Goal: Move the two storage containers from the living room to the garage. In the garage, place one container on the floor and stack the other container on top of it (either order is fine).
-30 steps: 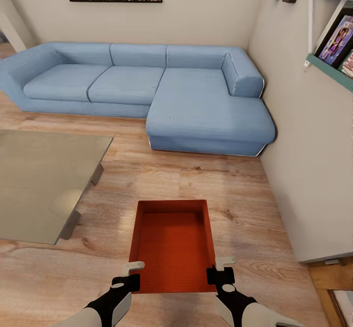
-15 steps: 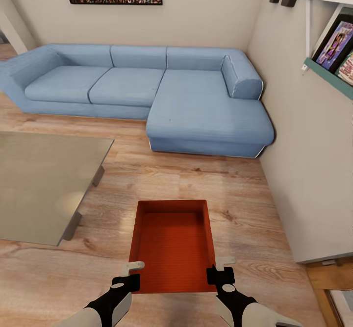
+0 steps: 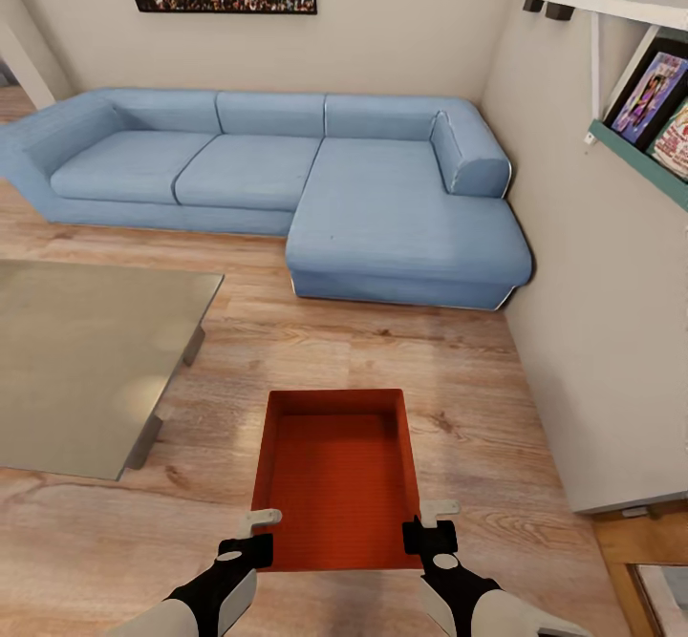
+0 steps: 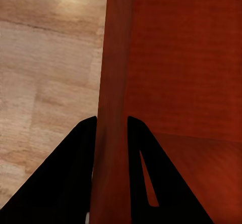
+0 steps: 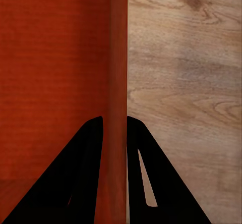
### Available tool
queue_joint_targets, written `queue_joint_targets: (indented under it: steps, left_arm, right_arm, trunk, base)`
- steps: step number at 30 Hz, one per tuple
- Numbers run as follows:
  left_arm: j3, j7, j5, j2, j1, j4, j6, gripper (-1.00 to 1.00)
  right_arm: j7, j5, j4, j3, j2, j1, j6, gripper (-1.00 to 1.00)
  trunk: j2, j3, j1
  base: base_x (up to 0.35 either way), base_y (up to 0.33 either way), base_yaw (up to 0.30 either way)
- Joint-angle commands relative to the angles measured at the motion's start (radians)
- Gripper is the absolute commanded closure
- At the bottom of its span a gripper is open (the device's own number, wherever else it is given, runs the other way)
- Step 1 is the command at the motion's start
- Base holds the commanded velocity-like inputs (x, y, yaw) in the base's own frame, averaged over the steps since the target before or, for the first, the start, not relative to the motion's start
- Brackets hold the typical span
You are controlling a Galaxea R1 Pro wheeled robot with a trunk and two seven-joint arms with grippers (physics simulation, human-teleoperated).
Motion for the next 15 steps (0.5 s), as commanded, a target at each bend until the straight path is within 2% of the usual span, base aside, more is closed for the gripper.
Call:
queue_joint_targets:
  steps: [1,15]
  left_arm:
    - [0.0,0.012,0.007,0.001,0.0,0.0,-0.001,1.0]
    - [0.0,0.012,0.007,0.001,0.0,0.0,-0.001,1.0]
  right_arm:
    - [-0.006,0.008,0.0,-0.032,-0.002,-0.001,-0.004,1.0]
    - [-0.007,0.009,0.0,-0.032,-0.001,-0.001,-0.004,1.0]
  trunk:
    - [0.007,0.003,-0.004]
    - [0.105,0.047,-0.058]
  base:
    - [0.0,0.0,0.0]
    - [0.0,0.0,0.0]
